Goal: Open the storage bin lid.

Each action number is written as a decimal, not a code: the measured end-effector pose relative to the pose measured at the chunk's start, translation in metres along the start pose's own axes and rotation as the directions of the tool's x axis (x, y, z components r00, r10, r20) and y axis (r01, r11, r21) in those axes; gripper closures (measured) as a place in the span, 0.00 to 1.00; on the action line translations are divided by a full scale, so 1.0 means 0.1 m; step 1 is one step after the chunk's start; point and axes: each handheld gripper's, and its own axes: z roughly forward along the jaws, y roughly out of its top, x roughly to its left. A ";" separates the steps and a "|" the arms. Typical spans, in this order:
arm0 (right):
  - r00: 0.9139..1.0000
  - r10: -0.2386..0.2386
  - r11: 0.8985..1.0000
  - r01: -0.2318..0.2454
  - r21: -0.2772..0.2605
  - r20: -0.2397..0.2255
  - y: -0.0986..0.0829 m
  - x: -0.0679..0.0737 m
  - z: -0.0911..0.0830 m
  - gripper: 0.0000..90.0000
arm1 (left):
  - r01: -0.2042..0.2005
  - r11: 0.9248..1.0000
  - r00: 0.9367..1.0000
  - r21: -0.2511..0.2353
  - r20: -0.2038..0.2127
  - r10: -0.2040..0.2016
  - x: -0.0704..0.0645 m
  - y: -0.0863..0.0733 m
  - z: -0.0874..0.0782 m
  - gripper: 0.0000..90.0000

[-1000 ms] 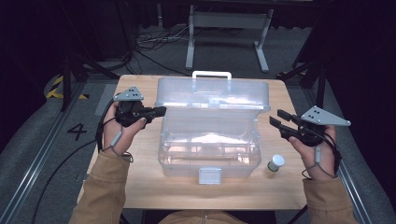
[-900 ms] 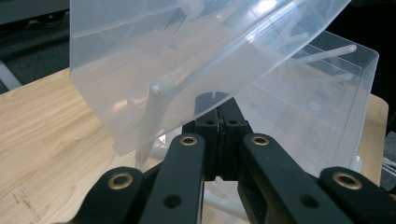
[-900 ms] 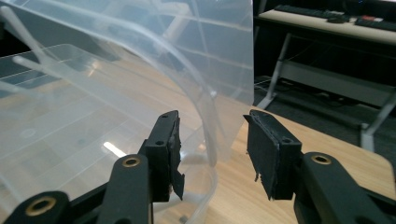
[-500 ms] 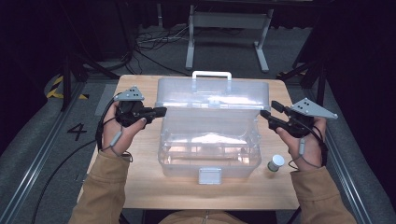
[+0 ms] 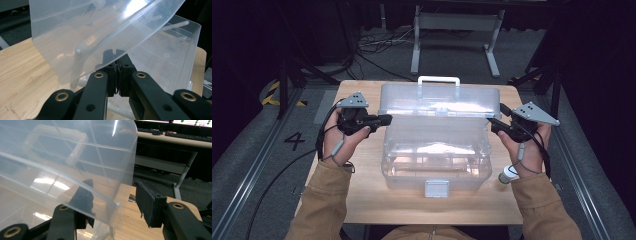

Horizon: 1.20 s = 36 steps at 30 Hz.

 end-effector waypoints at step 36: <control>0.980 0.105 0.990 -0.087 -0.109 0.168 0.08 0.05 0.20 0.79 | -0.031 0.998 0.999 0.056 -0.019 0.032 -0.20 -0.15 -0.26 0.88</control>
